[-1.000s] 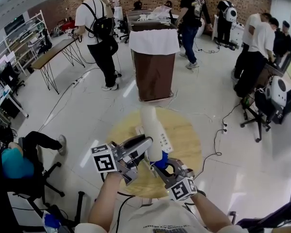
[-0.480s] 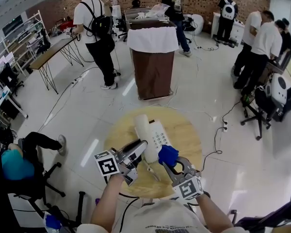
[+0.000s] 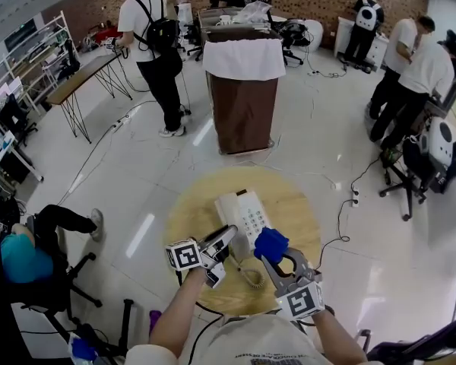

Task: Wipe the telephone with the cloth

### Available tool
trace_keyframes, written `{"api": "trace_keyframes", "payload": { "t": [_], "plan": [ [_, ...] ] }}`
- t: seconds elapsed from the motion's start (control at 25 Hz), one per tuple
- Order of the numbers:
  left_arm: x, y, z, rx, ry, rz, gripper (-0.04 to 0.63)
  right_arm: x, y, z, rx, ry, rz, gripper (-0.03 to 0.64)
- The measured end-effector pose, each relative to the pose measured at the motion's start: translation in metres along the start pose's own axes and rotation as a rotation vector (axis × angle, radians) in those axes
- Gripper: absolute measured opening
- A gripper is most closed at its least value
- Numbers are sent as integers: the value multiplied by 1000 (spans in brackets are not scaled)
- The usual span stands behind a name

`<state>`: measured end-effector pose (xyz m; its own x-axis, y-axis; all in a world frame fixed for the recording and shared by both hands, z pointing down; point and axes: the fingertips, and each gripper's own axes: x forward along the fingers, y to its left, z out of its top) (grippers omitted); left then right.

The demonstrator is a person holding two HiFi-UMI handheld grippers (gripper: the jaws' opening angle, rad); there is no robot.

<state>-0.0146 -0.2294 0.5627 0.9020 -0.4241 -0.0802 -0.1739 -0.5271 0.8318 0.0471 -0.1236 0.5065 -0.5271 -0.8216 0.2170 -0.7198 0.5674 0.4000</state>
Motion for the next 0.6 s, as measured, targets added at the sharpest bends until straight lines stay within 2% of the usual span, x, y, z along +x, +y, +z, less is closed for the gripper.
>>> {"api": "trace_keyframes", "payload": {
  "t": [0.12, 0.32, 0.6],
  "plan": [
    [4, 27, -10, -52, 8, 44, 74, 2, -5, -2, 7, 9, 1, 71],
    [6, 60, -18, -117, 7, 73, 75, 10, -10, -7, 7, 20, -3, 71],
    [3, 86, -16, -182, -26, 71, 75, 22, -7, -13, 21, 38, 14, 71]
  ]
}}
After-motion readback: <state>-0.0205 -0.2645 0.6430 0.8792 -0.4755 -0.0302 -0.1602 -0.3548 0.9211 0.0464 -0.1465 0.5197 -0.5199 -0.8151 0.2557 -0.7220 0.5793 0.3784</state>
